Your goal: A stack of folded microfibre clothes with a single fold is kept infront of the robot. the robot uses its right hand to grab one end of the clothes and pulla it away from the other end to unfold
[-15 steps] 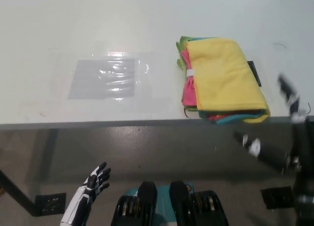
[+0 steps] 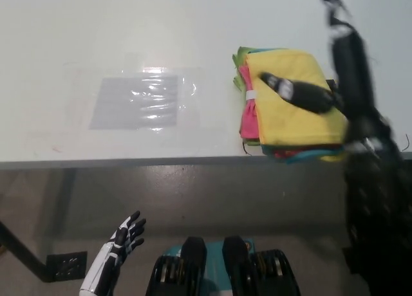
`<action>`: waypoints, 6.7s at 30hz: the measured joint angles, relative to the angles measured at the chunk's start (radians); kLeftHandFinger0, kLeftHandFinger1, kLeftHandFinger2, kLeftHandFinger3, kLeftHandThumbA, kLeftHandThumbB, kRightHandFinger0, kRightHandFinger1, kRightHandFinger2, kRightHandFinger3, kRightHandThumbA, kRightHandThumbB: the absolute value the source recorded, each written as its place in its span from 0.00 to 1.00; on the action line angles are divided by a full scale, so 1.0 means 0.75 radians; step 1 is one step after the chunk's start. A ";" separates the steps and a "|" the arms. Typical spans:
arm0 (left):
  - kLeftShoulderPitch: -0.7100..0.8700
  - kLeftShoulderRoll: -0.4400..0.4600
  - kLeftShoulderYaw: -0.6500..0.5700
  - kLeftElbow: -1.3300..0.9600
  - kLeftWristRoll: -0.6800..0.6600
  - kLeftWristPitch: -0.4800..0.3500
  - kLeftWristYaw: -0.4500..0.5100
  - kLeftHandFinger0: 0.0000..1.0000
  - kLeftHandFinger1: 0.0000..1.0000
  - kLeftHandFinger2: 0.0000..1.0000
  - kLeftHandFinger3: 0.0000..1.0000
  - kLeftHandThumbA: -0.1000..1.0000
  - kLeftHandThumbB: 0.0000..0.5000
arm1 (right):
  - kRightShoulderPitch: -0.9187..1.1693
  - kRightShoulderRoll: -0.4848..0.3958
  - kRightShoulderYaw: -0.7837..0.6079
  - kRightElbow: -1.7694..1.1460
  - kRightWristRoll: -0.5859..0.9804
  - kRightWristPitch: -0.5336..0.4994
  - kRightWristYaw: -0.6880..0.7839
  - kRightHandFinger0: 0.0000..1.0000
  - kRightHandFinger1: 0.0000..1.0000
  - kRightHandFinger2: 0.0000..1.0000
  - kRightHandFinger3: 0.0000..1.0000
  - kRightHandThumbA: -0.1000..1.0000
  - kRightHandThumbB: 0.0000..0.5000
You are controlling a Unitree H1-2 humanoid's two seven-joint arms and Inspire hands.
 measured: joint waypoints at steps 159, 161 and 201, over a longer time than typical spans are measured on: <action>-0.023 0.100 -0.064 0.076 0.202 -0.085 -0.011 1.00 1.00 1.00 1.00 0.96 0.60 | 0.817 -0.118 -0.142 -0.441 0.666 -0.497 0.028 1.00 1.00 1.00 1.00 1.00 0.61; -0.026 0.097 -0.064 0.072 0.199 -0.088 -0.011 1.00 1.00 1.00 1.00 0.97 0.65 | 0.841 -0.119 -0.115 -0.353 0.637 -0.512 0.037 1.00 1.00 1.00 1.00 1.00 0.64; 0.010 0.054 -0.024 0.064 0.175 -0.120 -0.009 1.00 1.00 1.00 1.00 0.92 0.58 | 0.842 -0.160 0.053 0.433 0.597 -0.520 0.173 1.00 1.00 1.00 1.00 1.00 0.65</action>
